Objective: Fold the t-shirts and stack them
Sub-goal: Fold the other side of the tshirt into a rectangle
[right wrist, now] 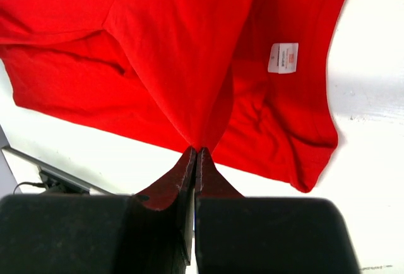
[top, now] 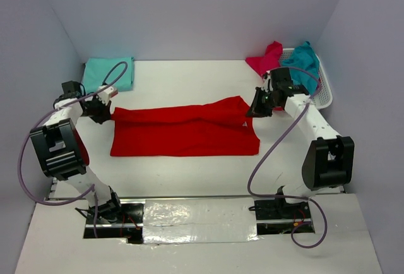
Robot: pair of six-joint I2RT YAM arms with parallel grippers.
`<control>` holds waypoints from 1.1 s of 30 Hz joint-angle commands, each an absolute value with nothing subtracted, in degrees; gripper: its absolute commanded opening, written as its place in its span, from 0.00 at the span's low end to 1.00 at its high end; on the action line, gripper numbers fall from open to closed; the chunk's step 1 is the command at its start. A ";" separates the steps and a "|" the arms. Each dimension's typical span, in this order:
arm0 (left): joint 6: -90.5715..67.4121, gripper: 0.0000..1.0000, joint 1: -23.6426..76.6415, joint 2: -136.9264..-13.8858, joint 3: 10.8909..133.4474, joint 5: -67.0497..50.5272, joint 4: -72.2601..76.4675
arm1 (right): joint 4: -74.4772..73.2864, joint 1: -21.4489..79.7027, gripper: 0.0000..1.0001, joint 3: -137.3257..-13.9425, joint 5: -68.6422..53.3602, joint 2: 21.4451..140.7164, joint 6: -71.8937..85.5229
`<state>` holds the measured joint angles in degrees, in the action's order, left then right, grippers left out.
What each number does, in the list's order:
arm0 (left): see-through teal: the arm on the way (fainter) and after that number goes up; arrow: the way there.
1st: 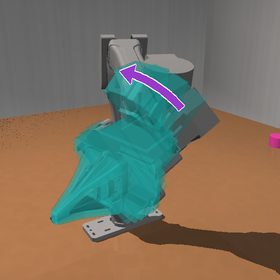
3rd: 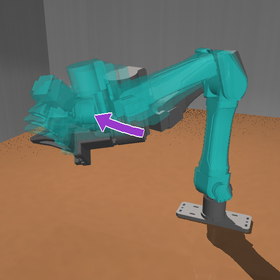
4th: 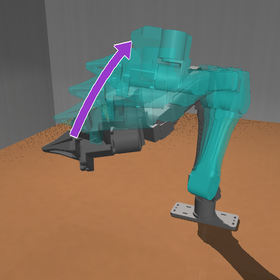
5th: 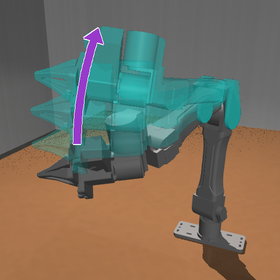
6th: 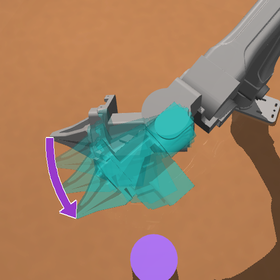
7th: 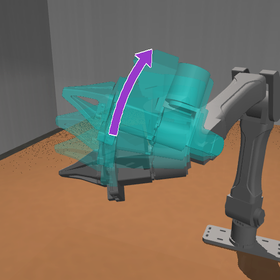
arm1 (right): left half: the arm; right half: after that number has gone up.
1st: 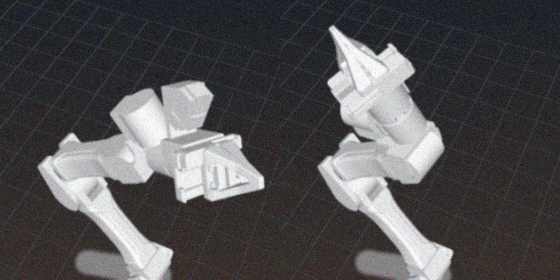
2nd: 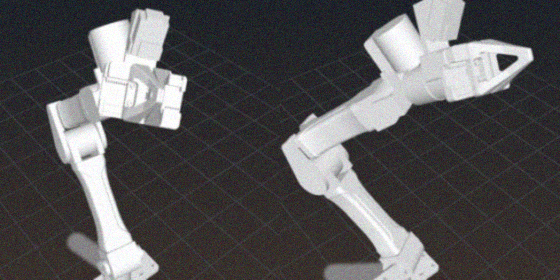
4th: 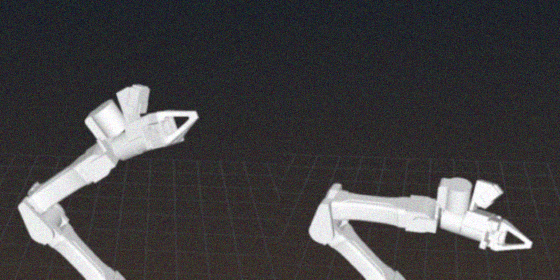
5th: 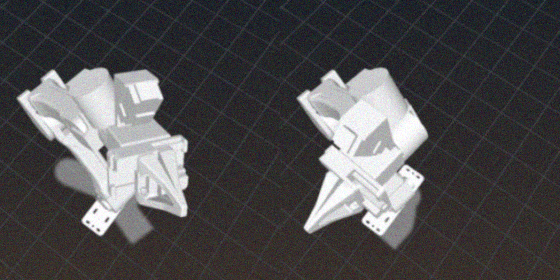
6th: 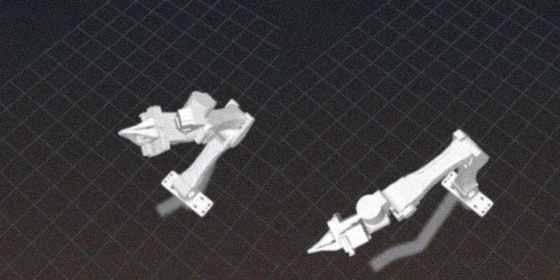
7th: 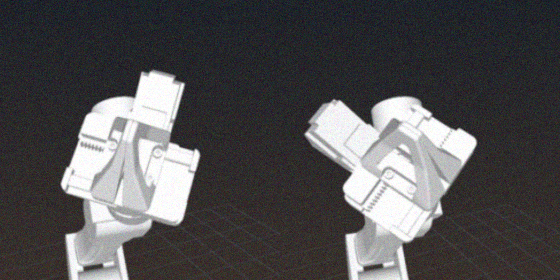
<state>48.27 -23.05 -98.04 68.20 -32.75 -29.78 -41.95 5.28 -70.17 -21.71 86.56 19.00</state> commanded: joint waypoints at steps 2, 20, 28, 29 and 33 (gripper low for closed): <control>53.17 0.00 -23.11 -95.97 65.83 -36.30 -32.96 | -40.96 5.36 0.00 -68.47 -22.41 84.73 18.55; 41.67 0.99 -14.98 -96.33 83.30 -32.26 -32.09 | -37.97 5.62 0.00 -90.78 -28.11 106.49 22.23; 38.31 0.24 10.35 -100.97 92.63 -25.49 -32.96 | -32.35 5.45 0.00 -100.01 -29.09 117.59 29.44; 38.67 0.22 14.72 -101.94 93.51 -25.49 -32.87 | -32.26 5.54 0.00 -101.93 -29.00 119.60 29.97; 40.60 0.26 24.68 -106.51 94.92 -26.46 -30.77 | -31.12 5.54 0.00 -103.97 -30.40 123.39 31.37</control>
